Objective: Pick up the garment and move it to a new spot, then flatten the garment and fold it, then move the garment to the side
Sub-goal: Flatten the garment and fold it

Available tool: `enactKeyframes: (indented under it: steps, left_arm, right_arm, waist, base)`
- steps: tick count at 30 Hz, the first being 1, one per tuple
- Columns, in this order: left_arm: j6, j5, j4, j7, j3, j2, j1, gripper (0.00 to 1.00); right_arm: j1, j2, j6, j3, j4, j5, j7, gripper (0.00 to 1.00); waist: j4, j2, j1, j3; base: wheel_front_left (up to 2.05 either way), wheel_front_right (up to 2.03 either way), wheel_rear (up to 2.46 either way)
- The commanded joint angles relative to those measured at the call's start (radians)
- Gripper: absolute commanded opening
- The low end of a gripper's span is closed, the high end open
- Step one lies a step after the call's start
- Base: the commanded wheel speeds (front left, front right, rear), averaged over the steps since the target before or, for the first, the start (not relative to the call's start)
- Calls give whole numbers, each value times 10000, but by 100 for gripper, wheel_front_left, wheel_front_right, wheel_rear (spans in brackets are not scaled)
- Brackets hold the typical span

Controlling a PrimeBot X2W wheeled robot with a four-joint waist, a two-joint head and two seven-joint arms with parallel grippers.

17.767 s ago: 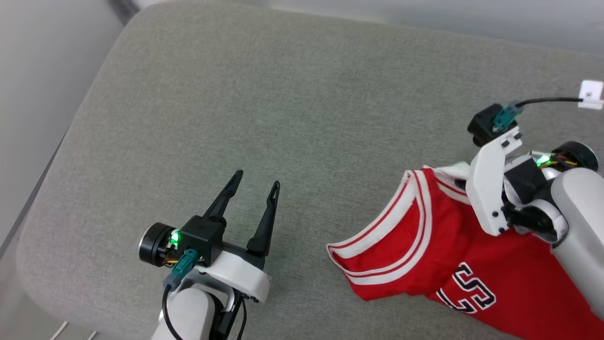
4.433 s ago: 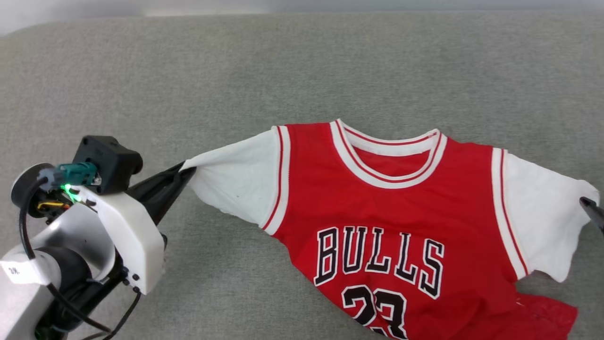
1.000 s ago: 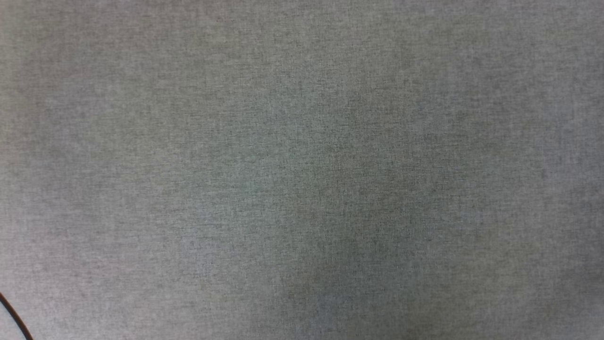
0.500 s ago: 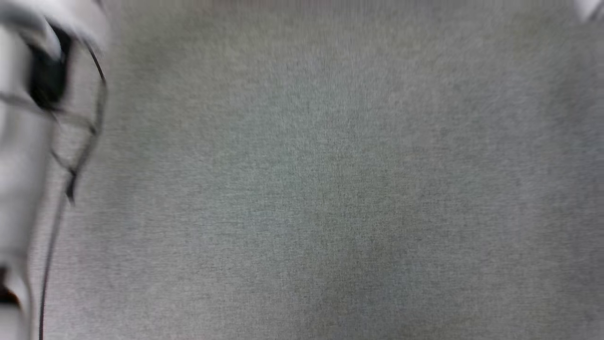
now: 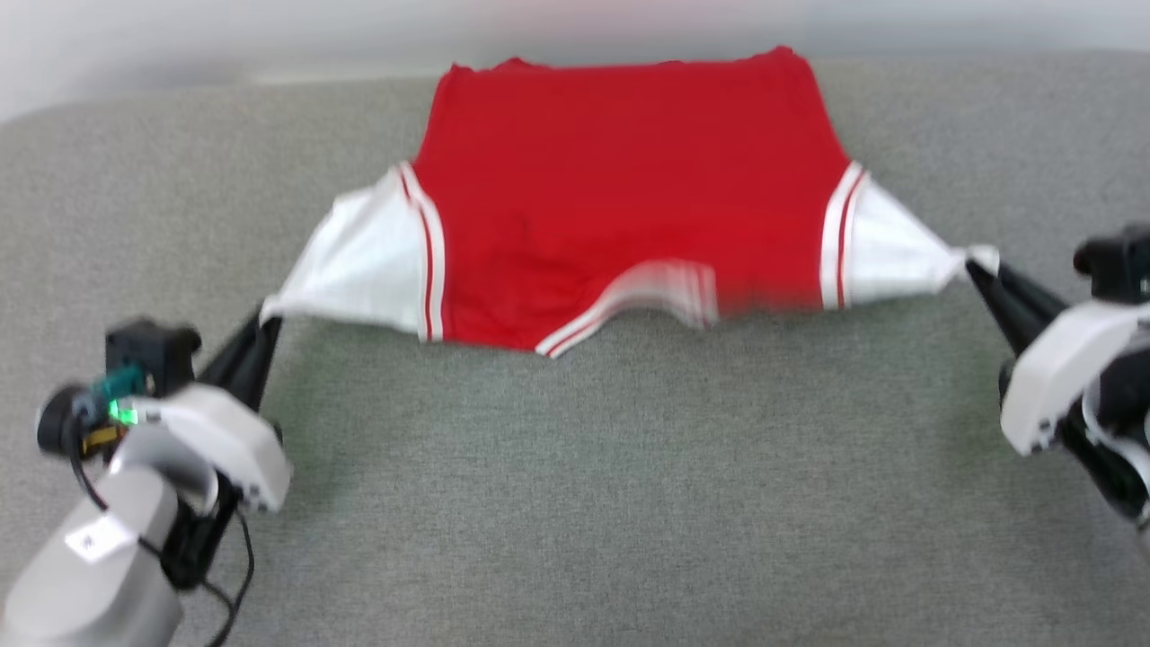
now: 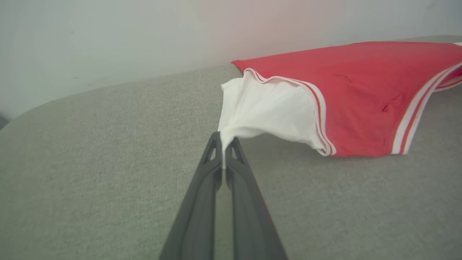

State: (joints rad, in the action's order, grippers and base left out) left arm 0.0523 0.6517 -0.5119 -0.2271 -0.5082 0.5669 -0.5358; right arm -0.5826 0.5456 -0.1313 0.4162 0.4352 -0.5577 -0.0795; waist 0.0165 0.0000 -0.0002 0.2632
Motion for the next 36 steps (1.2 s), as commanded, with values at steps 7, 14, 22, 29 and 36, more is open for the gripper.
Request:
enactKeyframes:
  steps: [7, 14, 22, 29, 36]
  left_arm:
    - [-390, 594, 1047, 580, -26, 701, 2466, 0]
    - [-819, 1168, 2069, 913, 182, 1274, 4169, 0]
    - [-1093, 1744, 3143, 1455, 250, 1885, 5693, 0]
    - [-1341, 2068, 3576, 2046, 21, 2115, 6640, 0]
    - [-1259, 2162, 3779, 1963, -142, 1755, 6600, 0]
  right_arm:
    - [2522, 856, 10, -230, -1177, -699, -560, 0]
    - [4112, 1188, 13, -773, -1892, -859, -1002, 0]
    - [5594, 1416, 15, -1507, -2715, -1305, -1867, 0]
    - [6780, 1317, 15, -2001, -3245, -1480, -2565, 0]
    - [7091, 1020, 14, -2253, -3480, -1306, -2836, 0]
  waist:
    - [-24, 0, 2, -1215]
    - [-107, 0, 2, -1867]
    - [-194, 0, 2, -2273]
    - [-255, 0, 2, -2245]
    - [-232, 0, 2, -1915]
  base:
    - [0, 0, 0]
    - [0, 0, 0]
    - [0, 0, 0]
    - [0, 0, 0]
    - [0, 0, 0]
